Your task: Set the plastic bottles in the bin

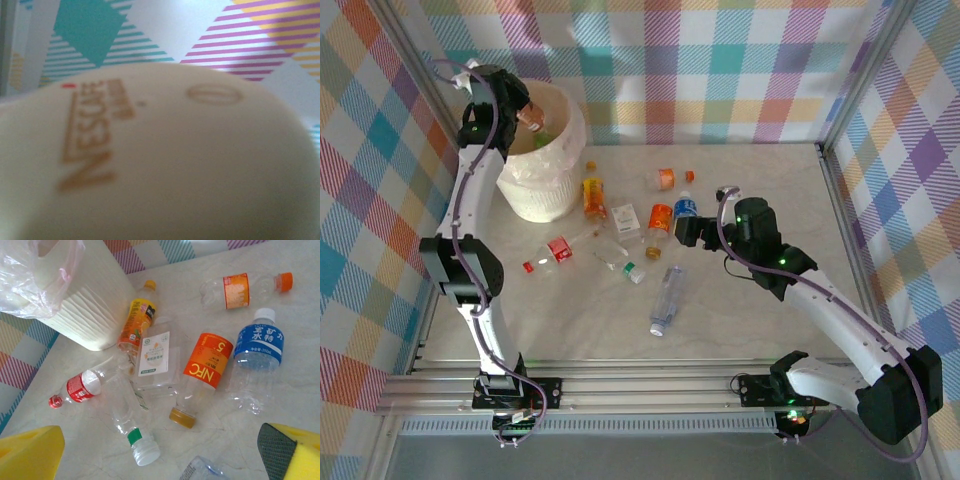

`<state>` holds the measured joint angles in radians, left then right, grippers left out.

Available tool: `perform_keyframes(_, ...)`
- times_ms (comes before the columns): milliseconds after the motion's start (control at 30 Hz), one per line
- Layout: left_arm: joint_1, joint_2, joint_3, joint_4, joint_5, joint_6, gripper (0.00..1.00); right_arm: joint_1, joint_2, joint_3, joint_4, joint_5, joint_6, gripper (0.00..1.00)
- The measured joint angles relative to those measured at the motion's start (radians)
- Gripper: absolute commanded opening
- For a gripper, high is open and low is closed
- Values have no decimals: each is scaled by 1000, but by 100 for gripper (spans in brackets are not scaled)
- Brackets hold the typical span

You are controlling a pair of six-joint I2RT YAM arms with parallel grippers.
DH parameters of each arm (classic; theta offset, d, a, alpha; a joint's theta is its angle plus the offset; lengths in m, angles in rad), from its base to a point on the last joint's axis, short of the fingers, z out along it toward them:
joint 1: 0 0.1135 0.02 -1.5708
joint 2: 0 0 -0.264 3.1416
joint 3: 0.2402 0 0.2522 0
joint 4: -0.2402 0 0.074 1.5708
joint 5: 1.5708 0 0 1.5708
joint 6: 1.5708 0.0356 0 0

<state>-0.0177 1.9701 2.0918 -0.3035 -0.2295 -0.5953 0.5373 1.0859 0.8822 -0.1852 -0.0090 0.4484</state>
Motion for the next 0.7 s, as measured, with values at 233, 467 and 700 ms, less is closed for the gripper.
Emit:
perform_keyframes(233, 6, 92, 1, 71, -45, -192, 52, 0, -5, 9, -30, 10, 11, 100)
perform_keyframes(467, 8, 166, 45, 72, -76, -322, 71, 0, -39, 10, -47, 17, 16, 100)
perform_keyframes(700, 8, 172, 79, 69, -75, -357, 82, 0, -44, 10, -50, 16, 27, 100)
